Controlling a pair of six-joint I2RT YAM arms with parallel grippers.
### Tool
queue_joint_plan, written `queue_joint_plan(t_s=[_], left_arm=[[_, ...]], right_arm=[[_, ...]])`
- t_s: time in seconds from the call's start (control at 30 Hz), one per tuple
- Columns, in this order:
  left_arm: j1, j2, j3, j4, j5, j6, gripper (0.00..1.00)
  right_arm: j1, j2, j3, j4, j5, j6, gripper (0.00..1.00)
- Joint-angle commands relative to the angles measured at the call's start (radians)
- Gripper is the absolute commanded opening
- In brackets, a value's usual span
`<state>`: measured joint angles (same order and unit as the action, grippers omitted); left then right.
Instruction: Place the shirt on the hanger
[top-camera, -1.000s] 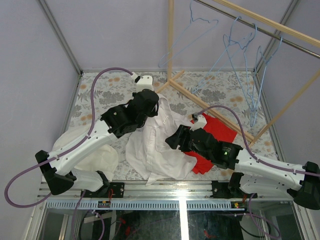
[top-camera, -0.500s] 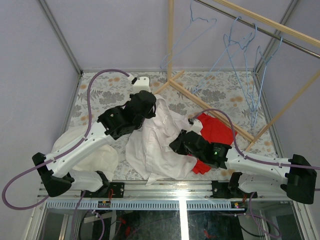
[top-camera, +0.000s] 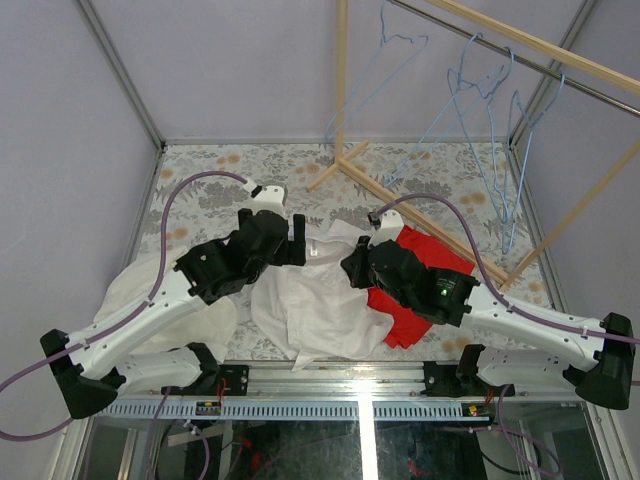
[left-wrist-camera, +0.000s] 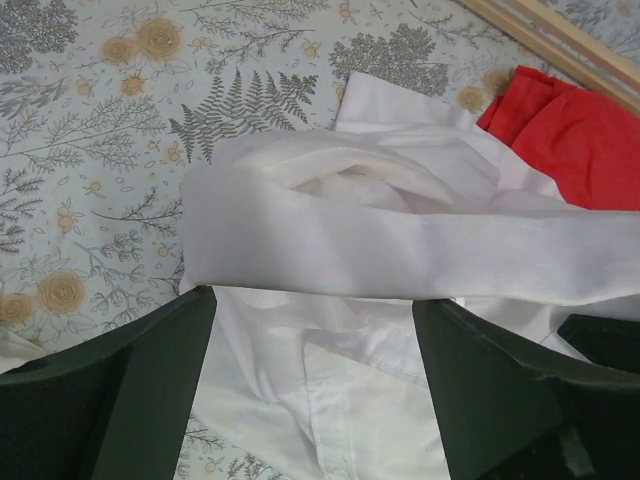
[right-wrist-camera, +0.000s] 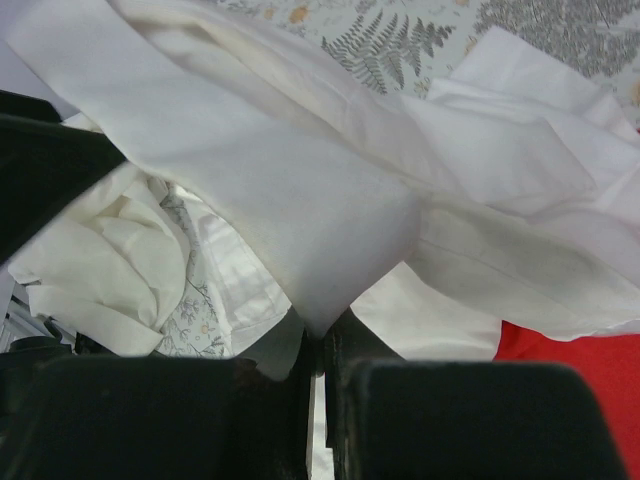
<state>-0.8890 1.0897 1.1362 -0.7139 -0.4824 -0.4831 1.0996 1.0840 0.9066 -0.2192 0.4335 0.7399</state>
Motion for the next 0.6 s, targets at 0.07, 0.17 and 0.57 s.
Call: queue_joint_plan(t_s=[0.07,0.17,0.57], left_arm=[[0.005,0.054,0.025,-0.011,-0.035,0.097,0.76],[0.005,0.077,0.026,-0.045,-0.072,0.1,0.74],[0.006,-0.04,-0.024,0.002,-0.176,0.098,0.78]], right_arm=[[0.006,-0.019,0.051,-0.034,-0.01,-0.059,0.0],[0.006,-0.035,0.065,-0.043,-0.002,-0.063,0.0],[-0.006,-0.062,0.125,-0.134,0.047,-0.073,0.0]])
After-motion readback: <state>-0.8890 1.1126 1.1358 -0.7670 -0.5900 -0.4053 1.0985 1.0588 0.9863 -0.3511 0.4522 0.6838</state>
